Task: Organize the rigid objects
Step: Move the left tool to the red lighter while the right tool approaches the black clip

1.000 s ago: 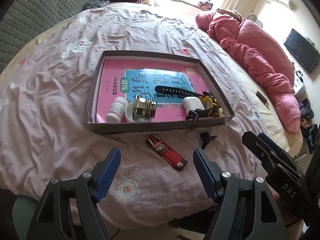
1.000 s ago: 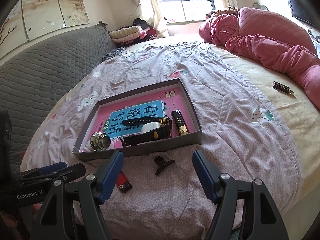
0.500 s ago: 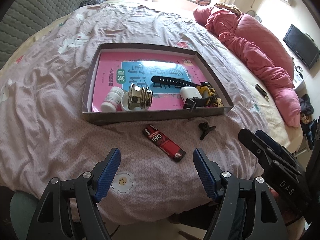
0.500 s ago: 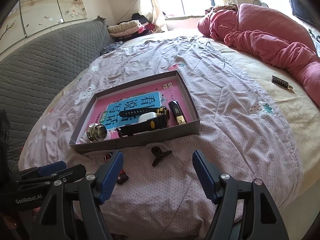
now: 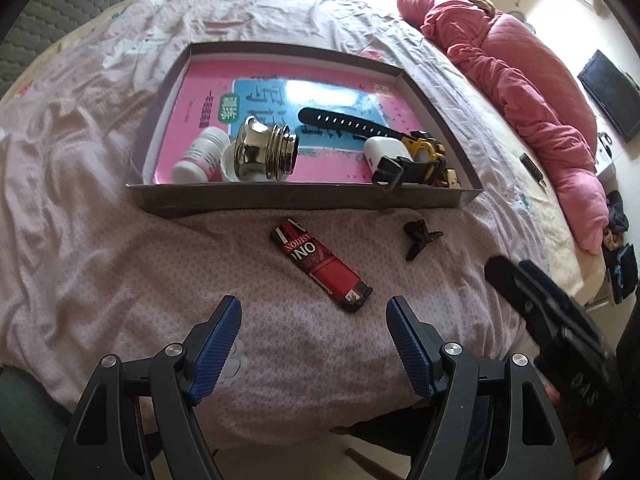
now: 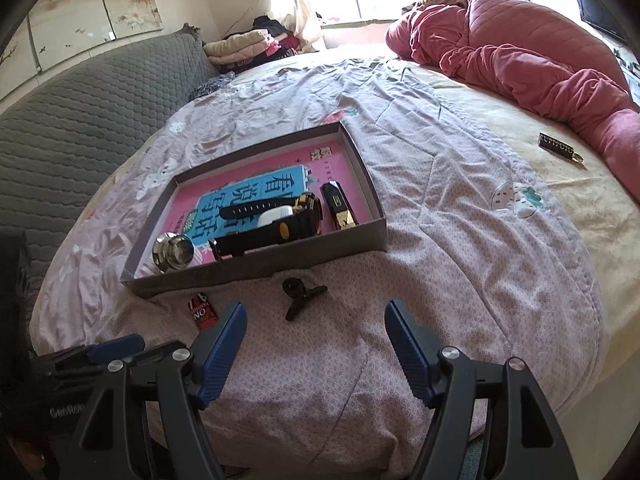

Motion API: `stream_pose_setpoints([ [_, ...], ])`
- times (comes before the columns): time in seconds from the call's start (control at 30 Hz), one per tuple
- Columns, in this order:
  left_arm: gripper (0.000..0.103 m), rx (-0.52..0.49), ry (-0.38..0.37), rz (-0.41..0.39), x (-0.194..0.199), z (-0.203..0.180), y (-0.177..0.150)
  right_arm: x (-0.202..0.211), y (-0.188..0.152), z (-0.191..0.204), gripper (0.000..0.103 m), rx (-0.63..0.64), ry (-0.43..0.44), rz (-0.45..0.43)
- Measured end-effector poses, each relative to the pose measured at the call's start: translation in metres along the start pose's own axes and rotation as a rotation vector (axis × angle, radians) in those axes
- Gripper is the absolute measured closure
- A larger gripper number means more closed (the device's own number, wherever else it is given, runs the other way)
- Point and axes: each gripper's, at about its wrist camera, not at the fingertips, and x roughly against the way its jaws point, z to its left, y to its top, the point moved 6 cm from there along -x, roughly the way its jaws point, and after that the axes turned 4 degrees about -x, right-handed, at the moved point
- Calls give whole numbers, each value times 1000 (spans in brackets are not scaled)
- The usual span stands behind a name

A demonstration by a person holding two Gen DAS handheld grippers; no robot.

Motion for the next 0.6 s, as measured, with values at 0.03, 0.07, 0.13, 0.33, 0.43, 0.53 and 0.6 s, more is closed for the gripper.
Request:
stream_pose_setpoints([
  [0.03,27,8,4,7,-3,1,1,-2,-1,-1,32,-2,-2,5],
  [0.07,27,22,10,17,-8,2,3,-3,-2,-2,32,-6,-3,8],
  [0.13,27,47,9,29,-16,3,7,-7,-3,-5,32,-14,-5,16],
  [0.33,27,91,54,61,-39,6,17,-14,-5,-14,32,-35,-16,32],
  [0.43,27,99,72,73,-48,4,21,-21,-7,-15,32,-38,-18,44],
  [0.53,27,99,101,87,-57,3,26,-26,-7,-13,32,-38,-14,54],
  [0.6,27,88,121,95,-62,2,28,-31,-7,-10,32,-39,-10,63],
])
